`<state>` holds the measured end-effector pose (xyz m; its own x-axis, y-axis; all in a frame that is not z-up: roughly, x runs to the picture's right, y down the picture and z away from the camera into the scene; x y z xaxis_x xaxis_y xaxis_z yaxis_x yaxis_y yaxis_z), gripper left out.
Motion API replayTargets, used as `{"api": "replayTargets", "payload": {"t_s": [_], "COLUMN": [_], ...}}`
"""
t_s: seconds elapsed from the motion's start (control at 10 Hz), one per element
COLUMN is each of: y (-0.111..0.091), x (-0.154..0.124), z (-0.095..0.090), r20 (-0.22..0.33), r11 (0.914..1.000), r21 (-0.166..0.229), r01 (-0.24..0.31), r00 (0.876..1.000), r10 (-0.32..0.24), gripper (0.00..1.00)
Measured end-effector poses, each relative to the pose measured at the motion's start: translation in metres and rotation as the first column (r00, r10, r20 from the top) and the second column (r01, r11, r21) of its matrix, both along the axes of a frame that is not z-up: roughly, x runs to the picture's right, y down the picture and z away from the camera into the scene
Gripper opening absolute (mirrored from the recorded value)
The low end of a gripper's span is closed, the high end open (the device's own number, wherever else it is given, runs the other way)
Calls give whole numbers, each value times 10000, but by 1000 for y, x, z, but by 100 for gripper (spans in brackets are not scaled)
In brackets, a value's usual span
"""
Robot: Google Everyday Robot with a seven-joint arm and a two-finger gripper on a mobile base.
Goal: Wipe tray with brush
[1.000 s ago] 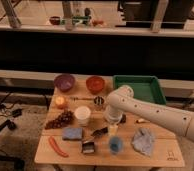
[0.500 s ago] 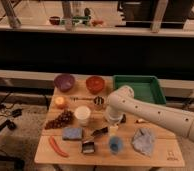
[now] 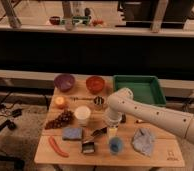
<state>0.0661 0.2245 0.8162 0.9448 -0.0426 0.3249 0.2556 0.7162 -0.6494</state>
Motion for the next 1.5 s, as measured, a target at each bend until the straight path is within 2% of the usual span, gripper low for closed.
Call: {"api": "replayTargets", "payload": {"t_s": [0.3, 0.4, 0.5, 0.8, 1.2, 1.5], "y": [9, 12, 14, 13, 10, 3], "x": [-3, -3, -4, -5, -8, -13], "z": [5, 7, 8, 9, 7, 0], "r20": [520, 672, 773, 889, 990, 1332], "r11": [9996, 9994, 9992, 9995, 9996, 9996], "r21": [-276, -326, -358, -282, -142, 16], "r01": [116, 150, 166, 166, 256, 274], "r00": [9986, 9977, 9969, 9959, 9948, 9907], "r10": [-101, -128, -138, -140, -241, -273], "gripper": [80, 77, 70, 38, 2, 0]}}
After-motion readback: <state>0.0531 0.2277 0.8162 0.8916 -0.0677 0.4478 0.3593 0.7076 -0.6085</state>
